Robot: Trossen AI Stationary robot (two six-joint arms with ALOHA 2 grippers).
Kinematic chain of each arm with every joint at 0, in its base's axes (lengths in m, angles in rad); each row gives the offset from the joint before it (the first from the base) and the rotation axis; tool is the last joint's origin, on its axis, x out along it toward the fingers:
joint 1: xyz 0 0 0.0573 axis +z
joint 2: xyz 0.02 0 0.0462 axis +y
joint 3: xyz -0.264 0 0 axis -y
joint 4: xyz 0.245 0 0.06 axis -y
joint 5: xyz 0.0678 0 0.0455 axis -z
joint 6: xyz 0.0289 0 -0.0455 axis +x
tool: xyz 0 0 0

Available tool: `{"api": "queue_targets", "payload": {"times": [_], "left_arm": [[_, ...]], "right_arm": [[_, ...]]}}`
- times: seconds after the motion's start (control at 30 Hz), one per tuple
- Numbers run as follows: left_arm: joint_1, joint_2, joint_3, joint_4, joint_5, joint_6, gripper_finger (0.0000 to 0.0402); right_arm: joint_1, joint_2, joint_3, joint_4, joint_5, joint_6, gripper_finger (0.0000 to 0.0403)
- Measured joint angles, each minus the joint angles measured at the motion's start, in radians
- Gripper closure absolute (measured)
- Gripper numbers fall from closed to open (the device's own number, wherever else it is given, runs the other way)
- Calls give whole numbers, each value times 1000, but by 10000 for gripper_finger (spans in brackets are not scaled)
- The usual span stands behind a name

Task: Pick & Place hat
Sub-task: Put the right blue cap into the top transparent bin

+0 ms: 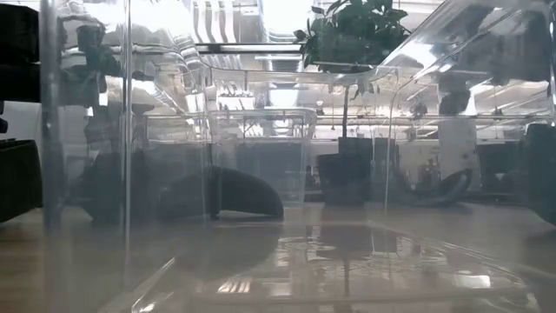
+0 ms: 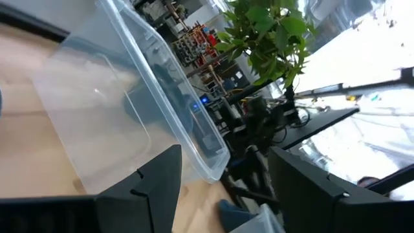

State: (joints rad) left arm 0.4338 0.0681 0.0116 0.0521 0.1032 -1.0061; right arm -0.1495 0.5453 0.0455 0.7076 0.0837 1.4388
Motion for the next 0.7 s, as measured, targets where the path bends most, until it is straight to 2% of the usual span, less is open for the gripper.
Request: {"api": "queue_targets", "payload": {"times": [0.2, 0.3, 0.37, 0.5, 0.6, 0.7], "left_arm": [[0, 0, 0, 0, 0, -70, 179], [0, 0, 0, 0, 0, -82, 179], [0, 0, 0, 0, -3, -83, 179], [0, 0, 0, 0, -18, -84, 179], [0, 0, 0, 0, -40, -84, 179], [0, 0, 0, 0, -59, -88, 179]], "right_arm": [[-1, 18, 208, -817, -28, 100, 221], [-1, 29, 333, -1109, -17, 82, 221], [-1, 28, 420, -1274, 33, 47, 222], [-1, 37, 553, -1581, 213, 39, 228], [-2, 40, 587, -1707, 289, 70, 233], [-2, 41, 578, -1762, 293, 85, 236]]}}
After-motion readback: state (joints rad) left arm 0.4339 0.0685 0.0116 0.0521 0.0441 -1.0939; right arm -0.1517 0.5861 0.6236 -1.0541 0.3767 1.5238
